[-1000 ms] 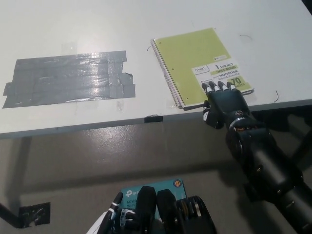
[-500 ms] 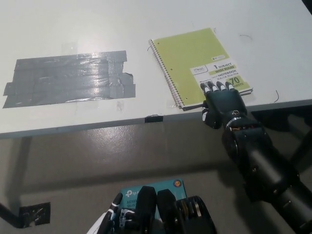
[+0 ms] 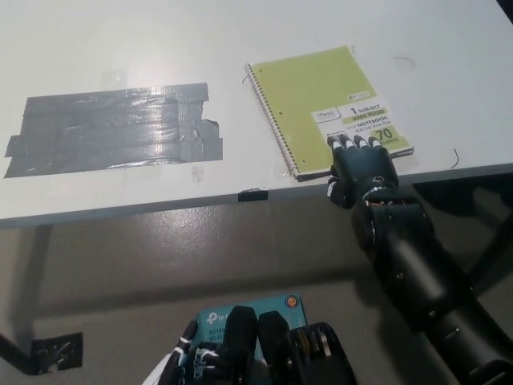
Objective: The robot uses its right hand to align two notebooks stacked together until they are fully overlapped
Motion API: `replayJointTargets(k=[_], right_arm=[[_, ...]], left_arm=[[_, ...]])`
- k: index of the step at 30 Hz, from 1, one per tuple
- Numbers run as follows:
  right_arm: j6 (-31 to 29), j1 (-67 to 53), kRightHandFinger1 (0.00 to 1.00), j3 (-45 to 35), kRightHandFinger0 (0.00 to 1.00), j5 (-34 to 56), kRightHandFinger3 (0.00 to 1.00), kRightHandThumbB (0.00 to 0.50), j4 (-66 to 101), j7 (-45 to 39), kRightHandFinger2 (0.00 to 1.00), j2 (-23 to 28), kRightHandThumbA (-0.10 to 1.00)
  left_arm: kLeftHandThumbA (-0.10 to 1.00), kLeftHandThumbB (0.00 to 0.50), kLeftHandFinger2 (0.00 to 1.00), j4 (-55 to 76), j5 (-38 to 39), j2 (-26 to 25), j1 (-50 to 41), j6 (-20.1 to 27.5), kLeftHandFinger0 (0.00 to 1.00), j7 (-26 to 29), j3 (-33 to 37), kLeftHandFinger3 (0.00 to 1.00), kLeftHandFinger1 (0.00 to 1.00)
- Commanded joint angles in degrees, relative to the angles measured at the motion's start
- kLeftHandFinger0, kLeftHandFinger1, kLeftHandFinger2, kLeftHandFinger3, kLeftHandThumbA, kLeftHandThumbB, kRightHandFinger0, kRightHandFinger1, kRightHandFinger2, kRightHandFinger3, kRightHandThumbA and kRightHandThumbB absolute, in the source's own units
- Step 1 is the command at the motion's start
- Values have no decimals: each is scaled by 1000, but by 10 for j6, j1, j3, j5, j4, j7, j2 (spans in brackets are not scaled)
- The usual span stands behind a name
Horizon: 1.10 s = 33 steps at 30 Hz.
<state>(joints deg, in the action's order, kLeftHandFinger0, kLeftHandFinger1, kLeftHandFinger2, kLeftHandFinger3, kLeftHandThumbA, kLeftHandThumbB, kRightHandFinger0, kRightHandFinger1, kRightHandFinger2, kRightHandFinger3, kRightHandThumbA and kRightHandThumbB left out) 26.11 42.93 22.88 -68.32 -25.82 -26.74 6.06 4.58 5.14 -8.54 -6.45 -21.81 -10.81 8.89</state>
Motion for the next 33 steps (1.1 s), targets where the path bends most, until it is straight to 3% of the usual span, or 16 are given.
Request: replayJointTargets(k=[1, 4, 5, 6, 12, 13, 16, 18, 20, 21, 24, 29, 30, 31, 33], right_arm=[[8, 14, 1000, -44, 1000, -42, 1000, 500, 29, -67, 1000, -23, 1000], [8, 27, 1000, -86, 1000, -74, 1000, 388, 44, -105, 1000, -40, 1000], [8, 28, 1000, -93, 1000, -80, 1000, 377, 45, -110, 1000, -44, 1000], [8, 40, 1000, -111, 1000, -77, 1000, 315, 54, -126, 1000, -47, 964], [8, 83, 1000, -135, 1000, -50, 1000, 309, 82, -171, 1000, -36, 965], [8, 90, 1000, -131, 1000, -44, 1000, 354, 82, -172, 1000, -31, 970], [8, 117, 1000, -124, 1000, -36, 1000, 273, 86, -192, 1000, -11, 889], [8, 138, 1000, -119, 1000, -28, 1000, 177, 90, -200, 1000, 8, 720], [8, 154, 1000, -108, 1000, -24, 1000, 150, 89, -206, 1000, 25, 712], [8, 168, 1000, -107, 1000, -8, 1000, 126, 86, -199, 1000, 39, 629], [-1, 193, 1000, -100, 1000, 4, 1000, 116, 79, -192, 1000, 61, 599], [-7, 248, 1000, -123, 1000, 60, 1000, 179, 101, -191, 1000, 104, 620], [-5, 256, 1000, -129, 1000, 74, 1000, 211, 119, -207, 1000, 116, 703], [1, 260, 1000, -143, 1000, 100, 1000, 225, 148, -224, 1000, 127, 712], [8, 245, 1000, -209, 1000, 124, 1000, 234, 257, -289, 1000, 136, 644]], left_arm=[[1000, 500, 870, 8, 3, -6, -12, 24, 430, -15, 0, 463, 796], [1000, 500, 880, 13, 0, -7, -17, 17, 450, -13, 1, 506, 812], [1000, 500, 879, 15, -1, -8, -20, 16, 456, -13, 1, 514, 816], [1000, 500, 869, 10, 2, -8, -19, 16, 453, -15, -1, 498, 810], [1000, 500, 787, -4, 4, -6, -20, 28, 394, -15, -8, 442, 746], [1000, 500, 805, -6, -1, -7, -21, 31, 392, -13, -6, 444, 746], [1000, 500, 742, -8, 1, -2, -25, 26, 364, -8, -10, 391, 698], [1000, 500, 727, -10, 8, -1, -29, 29, 357, -11, -14, 388, 689], [1000, 500, 738, -11, 8, -2, -32, 29, 347, -11, -15, 381, 680], [1000, 500, 764, -14, 7, -4, -33, 33, 347, -13, -15, 391, 687], [1000, 500, 777, -17, 9, -7, -39, 36, 337, -17, -17, 394, 682], [1000, 500, 790, -14, 2, -10, -51, 36, 328, -11, -24, 423, 677], [1000, 500, 768, -17, 2, -12, -49, 39, 333, -12, -25, 443, 664], [1000, 500, 710, -18, 2, -13, -48, 41, 302, -11, -28, 440, 618], [1000, 500, 571, -18, 16, -13, -49, 40, 231, -17, -37, 446, 514]])
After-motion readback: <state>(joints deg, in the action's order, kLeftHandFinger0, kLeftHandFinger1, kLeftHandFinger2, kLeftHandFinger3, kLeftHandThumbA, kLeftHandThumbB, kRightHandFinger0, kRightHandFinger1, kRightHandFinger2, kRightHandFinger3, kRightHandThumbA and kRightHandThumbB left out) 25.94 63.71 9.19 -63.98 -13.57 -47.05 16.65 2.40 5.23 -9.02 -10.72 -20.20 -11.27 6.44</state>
